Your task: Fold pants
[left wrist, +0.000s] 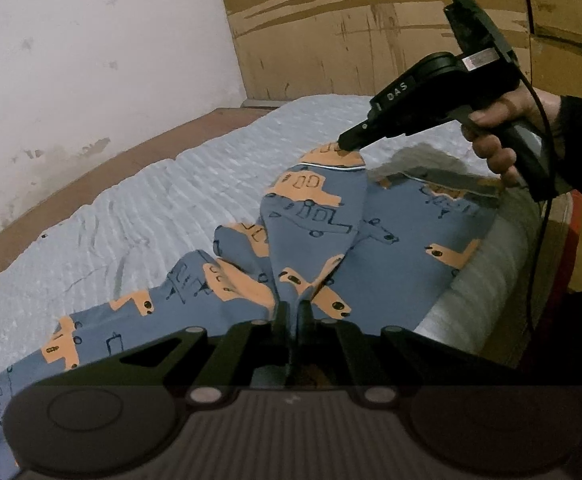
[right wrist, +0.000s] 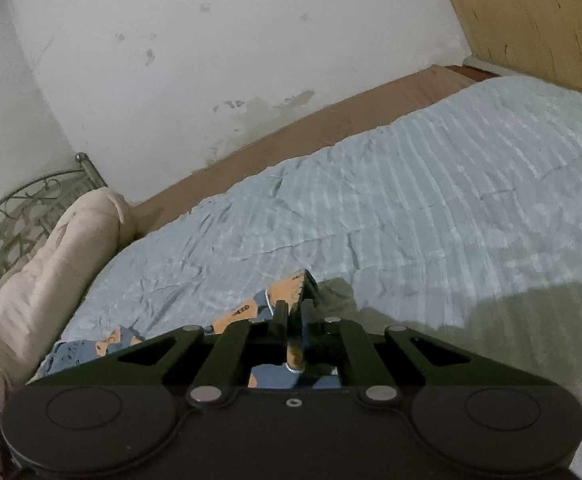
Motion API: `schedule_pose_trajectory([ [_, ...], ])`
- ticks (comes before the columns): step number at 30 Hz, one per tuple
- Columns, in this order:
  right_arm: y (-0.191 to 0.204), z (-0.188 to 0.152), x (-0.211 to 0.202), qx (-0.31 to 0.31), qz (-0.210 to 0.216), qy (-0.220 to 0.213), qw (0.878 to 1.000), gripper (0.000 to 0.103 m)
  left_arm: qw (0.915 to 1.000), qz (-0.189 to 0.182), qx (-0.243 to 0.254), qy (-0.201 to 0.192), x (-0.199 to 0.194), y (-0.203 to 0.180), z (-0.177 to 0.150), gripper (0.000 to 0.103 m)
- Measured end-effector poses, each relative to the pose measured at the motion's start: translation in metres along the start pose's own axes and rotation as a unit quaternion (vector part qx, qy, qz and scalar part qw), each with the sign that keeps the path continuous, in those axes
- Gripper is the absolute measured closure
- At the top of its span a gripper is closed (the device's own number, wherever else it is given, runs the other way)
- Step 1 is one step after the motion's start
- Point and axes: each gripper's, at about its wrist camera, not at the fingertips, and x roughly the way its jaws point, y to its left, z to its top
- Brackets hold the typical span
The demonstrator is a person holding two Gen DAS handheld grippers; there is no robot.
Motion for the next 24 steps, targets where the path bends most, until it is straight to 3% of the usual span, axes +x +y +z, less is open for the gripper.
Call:
schedule_pose_trajectory([
  [9, 0.002, 0.002, -0.062, -0.001, -0.002, -0.051, 0.999, 0.099, 0.9994, -0.018, -0.007, -0.028, -0.012, -0.004, 0.005, 0.101],
  [14, -0.002, -0.026, -0.117, -0.008, -0.024, -0.075, 0.997, 0.099, 0.9985, -0.037, 0.014, -0.037, -0.015, -0.014, -0.004, 0.101],
  [17, -0.009, -0.051, -0.131, -0.006, -0.045, -0.067, 0.997, 0.099, 0.998, -0.038, 0.038, -0.033, -0.011, -0.021, -0.012, 0.101],
  [21, -0.022, -0.075, -0.119, 0.002, -0.059, -0.029, 0.998, 0.096, 0.9981, -0.039, 0.044, -0.018, -0.004, -0.024, -0.018, 0.101],
  [24, -0.023, -0.077, -0.112, -0.007, -0.071, -0.026, 0.997, 0.081, 0.998, -0.041, 0.046, -0.014, -0.002, -0.025, -0.019, 0.101],
])
